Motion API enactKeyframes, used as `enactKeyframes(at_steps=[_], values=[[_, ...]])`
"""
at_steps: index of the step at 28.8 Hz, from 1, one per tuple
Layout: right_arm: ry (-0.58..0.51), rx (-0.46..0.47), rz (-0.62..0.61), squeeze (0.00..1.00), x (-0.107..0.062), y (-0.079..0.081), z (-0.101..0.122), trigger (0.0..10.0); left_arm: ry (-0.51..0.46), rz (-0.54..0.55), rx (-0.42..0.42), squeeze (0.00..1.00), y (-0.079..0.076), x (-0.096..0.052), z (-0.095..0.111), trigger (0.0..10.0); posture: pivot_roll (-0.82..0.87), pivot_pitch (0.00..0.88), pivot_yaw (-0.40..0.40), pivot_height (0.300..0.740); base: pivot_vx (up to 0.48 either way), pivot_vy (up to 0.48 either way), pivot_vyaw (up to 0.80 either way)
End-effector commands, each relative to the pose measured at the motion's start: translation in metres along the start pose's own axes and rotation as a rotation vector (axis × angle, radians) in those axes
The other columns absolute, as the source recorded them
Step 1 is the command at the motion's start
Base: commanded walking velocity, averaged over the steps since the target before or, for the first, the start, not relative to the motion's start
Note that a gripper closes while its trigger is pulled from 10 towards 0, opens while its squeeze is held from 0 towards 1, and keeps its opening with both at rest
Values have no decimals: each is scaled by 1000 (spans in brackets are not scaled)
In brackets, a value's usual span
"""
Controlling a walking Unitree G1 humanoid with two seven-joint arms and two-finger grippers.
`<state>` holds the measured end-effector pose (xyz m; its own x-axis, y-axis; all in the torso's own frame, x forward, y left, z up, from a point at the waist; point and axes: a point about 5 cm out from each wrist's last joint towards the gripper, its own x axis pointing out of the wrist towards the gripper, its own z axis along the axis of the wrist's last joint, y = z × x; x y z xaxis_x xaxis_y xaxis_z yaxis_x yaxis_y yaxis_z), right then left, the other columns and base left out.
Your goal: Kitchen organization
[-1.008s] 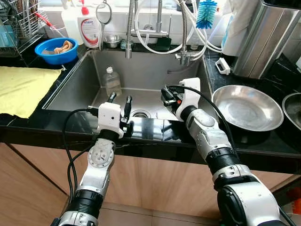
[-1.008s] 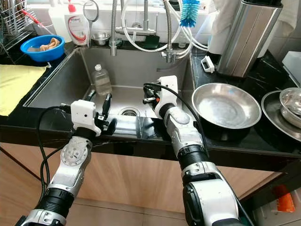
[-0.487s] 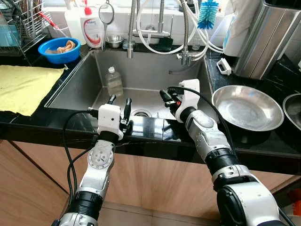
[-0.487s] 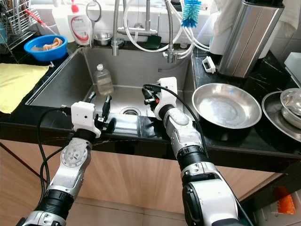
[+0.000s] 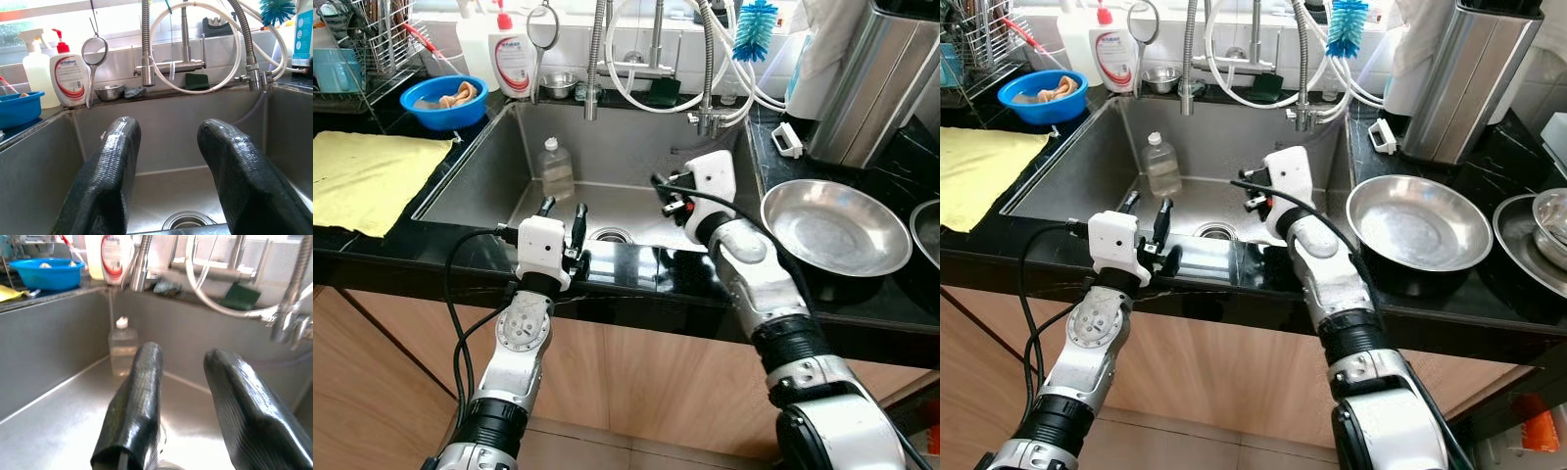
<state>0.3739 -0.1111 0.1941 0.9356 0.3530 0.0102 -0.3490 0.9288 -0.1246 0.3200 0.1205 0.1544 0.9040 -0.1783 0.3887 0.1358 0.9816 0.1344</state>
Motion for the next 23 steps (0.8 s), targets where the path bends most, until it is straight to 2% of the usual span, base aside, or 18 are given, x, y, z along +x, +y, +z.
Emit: enactKeyframes(at_steps=[1,4,7,9,13,18,19,20,21,23], values=[[-5,-24,-3,1000,-6,-1,5,10000,46,9,0,0,2,-5,-8,10000,-140,0,-36,706,0,0,0],[1,-40,-38,1000,-20,-7,7,10000,48,3,-7,0,0,-5,-9,10000,-149,0,-30,706,0,0,0],[22,-43,-59,1000,-25,-9,6,10000,51,-2,-7,0,0,-5,-9,10000,-152,0,-27,706,0,0,0],[51,-44,-129,1000,-34,-19,5,10000,56,-11,-6,0,0,-5,-10,10000,-159,0,-21,706,0,0,0],[63,-52,-199,1000,-38,-30,8,10000,56,-19,-8,0,-2,-3,-10,10000,-167,0,-16,706,0,0,0],[111,-48,-220,1000,-40,-29,8,10000,56,-29,-6,0,-3,-1,-10,10000,-161,0,-20,706,0,0,0],[137,-55,-227,608,-41,-29,6,10000,55,-30,-6,0,-3,-1,-10,10000,-161,0,-20,706,0,0,0],[145,-59,-230,608,-41,-29,6,10000,55,-31,-6,0,-3,-2,-10,10000,-161,0,-20,706,0,0,0],[158,-58,-238,0,-42,-29,5,10000,56,-32,-5,0,-3,-2,-10,10000,-160,0,-21,706,0,0,0],[182,-52,-257,0,-43,-29,4,10000,57,-35,-6,0,-3,-2,-10,10000,-161,0,-21,706,0,0,0]])
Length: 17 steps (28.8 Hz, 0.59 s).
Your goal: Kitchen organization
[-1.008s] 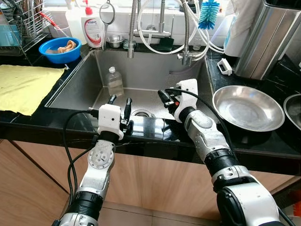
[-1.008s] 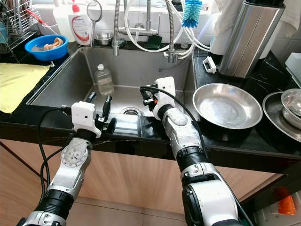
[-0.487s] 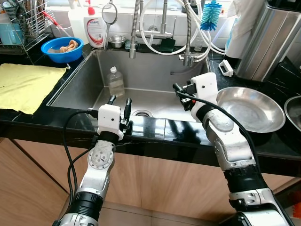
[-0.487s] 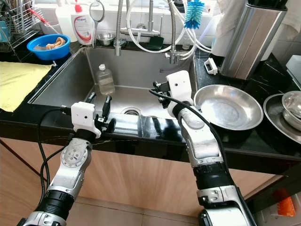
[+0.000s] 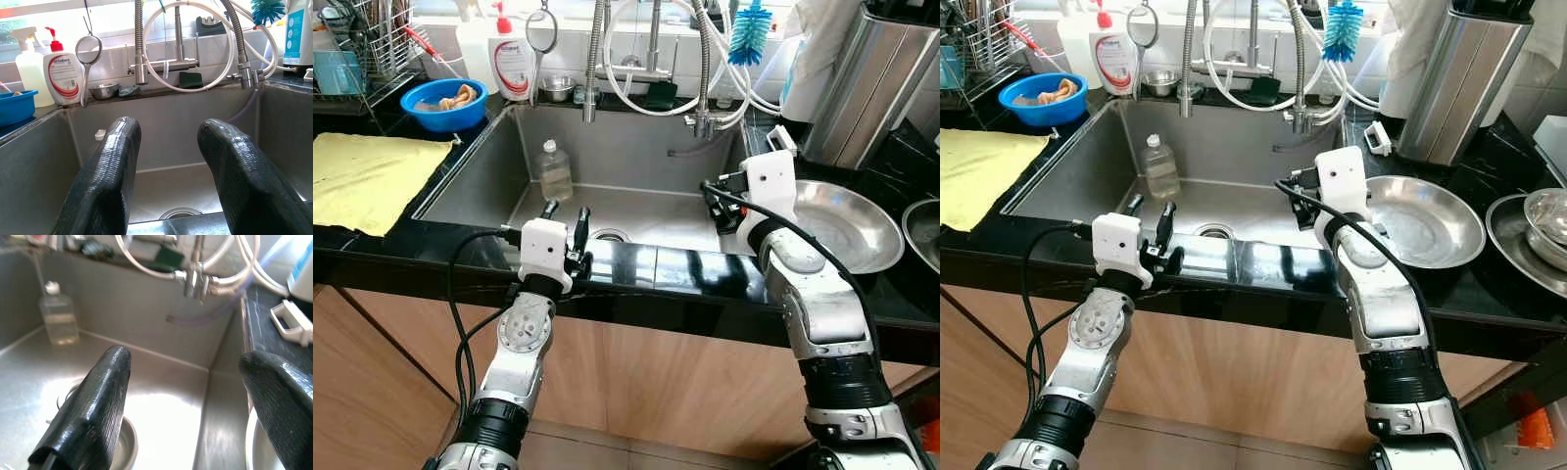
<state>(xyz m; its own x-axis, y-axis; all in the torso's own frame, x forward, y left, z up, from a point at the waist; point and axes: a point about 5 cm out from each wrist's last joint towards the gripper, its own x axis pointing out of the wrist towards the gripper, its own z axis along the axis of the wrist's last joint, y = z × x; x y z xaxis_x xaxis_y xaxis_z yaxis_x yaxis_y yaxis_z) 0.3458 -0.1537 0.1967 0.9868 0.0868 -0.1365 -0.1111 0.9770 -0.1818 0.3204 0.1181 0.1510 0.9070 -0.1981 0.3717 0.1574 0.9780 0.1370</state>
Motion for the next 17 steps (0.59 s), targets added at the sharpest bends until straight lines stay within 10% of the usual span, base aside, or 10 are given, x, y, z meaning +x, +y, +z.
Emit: enactKeyframes(at_steps=[1,10,17], values=[[6,0,-30,0,-3,-1,3,10000,43,-15,-1,0,-1,-2,-7,10000,-161,0,-21,706,0,0,0],[-35,72,-49,0,-3,2,11,10000,41,-25,-4,0,-3,-2,-7,10000,-159,0,-21,706,0,0,0],[-289,243,-357,0,-24,-37,25,10000,39,-17,0,0,-1,-2,-7,10000,-166,0,-24,706,0,0,0]])
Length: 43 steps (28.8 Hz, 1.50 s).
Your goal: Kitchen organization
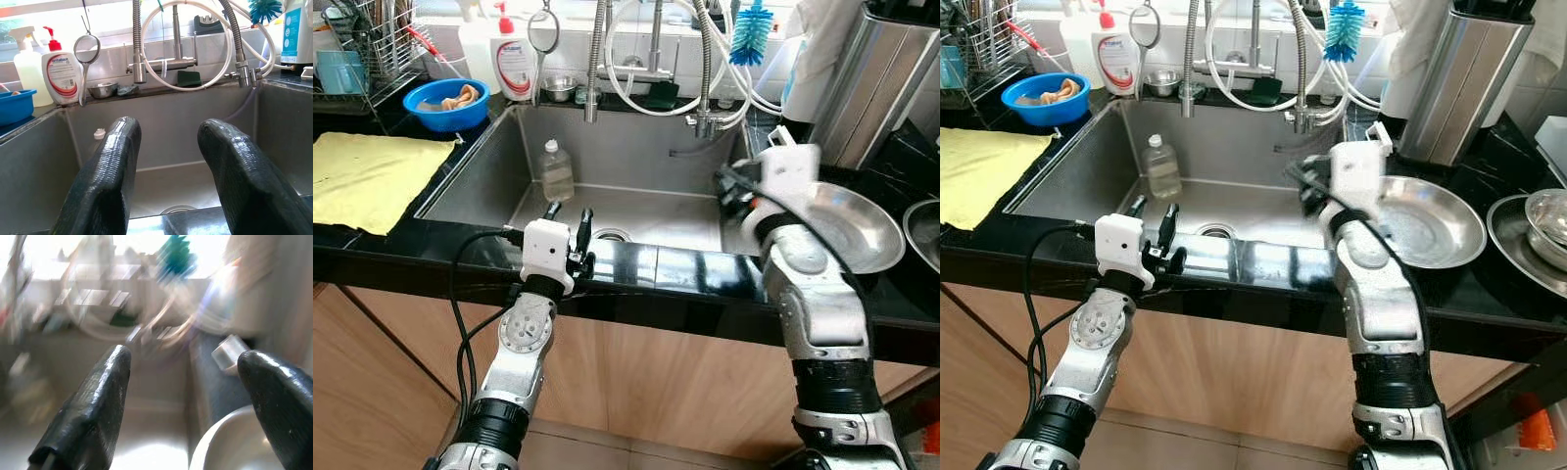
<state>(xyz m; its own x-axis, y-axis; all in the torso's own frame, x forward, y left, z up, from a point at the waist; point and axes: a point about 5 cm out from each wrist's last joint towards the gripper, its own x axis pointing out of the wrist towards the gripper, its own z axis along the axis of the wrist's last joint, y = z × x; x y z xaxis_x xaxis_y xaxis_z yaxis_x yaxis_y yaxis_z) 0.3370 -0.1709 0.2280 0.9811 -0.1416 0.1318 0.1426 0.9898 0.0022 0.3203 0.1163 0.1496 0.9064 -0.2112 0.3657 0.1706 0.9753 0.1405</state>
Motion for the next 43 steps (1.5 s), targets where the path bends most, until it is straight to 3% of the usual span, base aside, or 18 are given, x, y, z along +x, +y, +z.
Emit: enactKeyframes(at_steps=[1,5,12,22,28,38,40,43], values=[[-51,77,-150,0,-8,-24,3,10000,35,-2,1,0,1,-2,-6,10000,-167,0,-25,706,0,0,0],[-28,147,-234,0,-15,-37,-4,10000,37,1,1,0,2,-2,-6,10000,-173,0,-25,706,0,0,0],[37,248,-494,0,-35,-67,-26,10000,38,1,-2,0,2,-1,-7,10000,-177,0,-25,706,0,0,0],[25,285,-546,0,-45,-68,-23,10000,39,7,-1,0,3,-3,-8,10000,-178,0,-27,706,0,0,0],[131,392,-593,0,-50,-64,-41,10000,41,3,3,0,2,-3,-8,10000,-179,0,-26,706,0,0,0],[160,443,-567,0,-44,-57,-44,10000,45,-2,13,0,2,-4,-10,10000,-173,0,-28,706,0,0,0],[197,491,-591,0,-46,-57,-52,10000,45,-3,14,0,2,-4,-10,10000,-171,0,-26,706,0,0,0],[204,472,-594,0,-46,-58,-55,10000,43,-3,13,0,2,-4,-9,10000,-169,0,-28,706,0,0,0]])
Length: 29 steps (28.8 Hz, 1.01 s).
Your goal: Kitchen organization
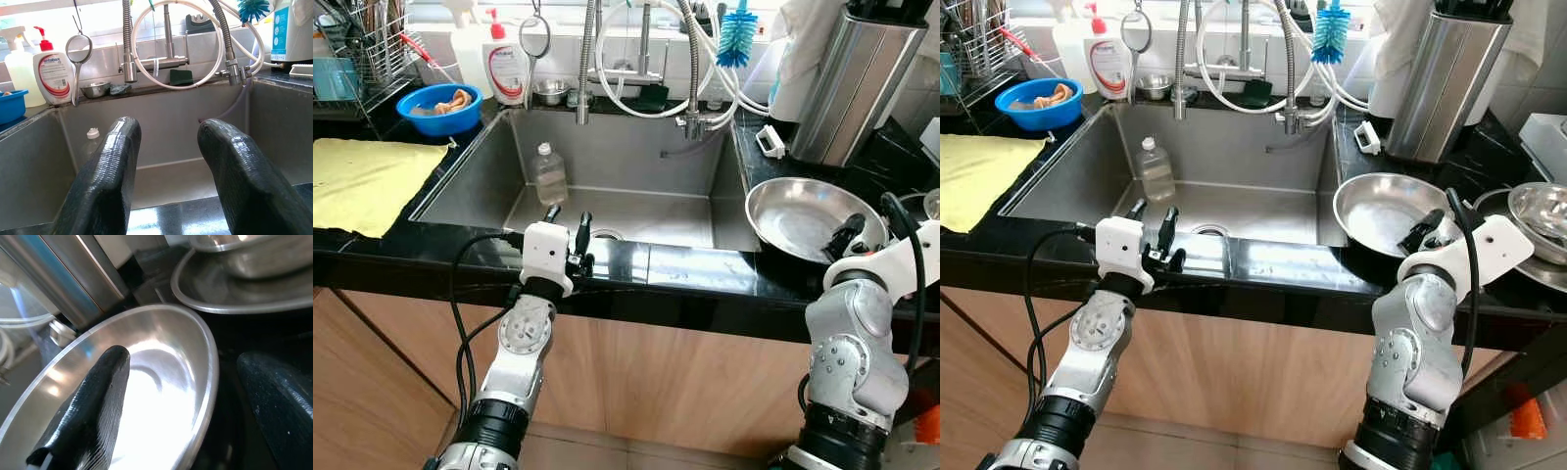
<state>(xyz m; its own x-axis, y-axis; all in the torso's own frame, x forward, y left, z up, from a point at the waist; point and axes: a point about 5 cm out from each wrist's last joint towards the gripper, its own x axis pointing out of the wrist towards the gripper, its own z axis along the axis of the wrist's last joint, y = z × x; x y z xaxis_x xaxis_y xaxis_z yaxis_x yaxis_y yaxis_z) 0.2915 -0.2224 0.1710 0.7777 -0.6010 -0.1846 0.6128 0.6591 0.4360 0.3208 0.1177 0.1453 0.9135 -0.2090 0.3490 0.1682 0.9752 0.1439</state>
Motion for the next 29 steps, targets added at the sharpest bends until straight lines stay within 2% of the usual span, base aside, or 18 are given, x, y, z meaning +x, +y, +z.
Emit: enactKeyframes(at_steps=[1,11,13,17,18,29], values=[[22,-9,-11,0,1,-2,-4,10000,26,-6,11,0,1,-3,-5,10000,-170,0,-27,706,0,0,0],[37,-19,-26,0,4,-3,-6,10000,31,-12,10,0,-1,-5,-6,10000,-171,0,-25,706,0,0,0],[40,-6,-27,0,4,-2,-6,8353,33,-18,11,0,-2,-4,-6,10000,-173,0,-24,706,0,0,0],[56,-18,-28,0,5,-2,-9,8157,29,-23,9,0,-4,-5,-5,10000,-169,0,-25,706,0,0,0],[59,-19,-30,0,5,-2,-10,0,29,-24,9,0,-4,-5,-5,10000,-169,0,-25,706,0,0,0],[66,-14,-22,0,8,5,-10,0,29,-14,15,0,-1,-5,-5,10000,-159,0,-30,706,0,0,0]])
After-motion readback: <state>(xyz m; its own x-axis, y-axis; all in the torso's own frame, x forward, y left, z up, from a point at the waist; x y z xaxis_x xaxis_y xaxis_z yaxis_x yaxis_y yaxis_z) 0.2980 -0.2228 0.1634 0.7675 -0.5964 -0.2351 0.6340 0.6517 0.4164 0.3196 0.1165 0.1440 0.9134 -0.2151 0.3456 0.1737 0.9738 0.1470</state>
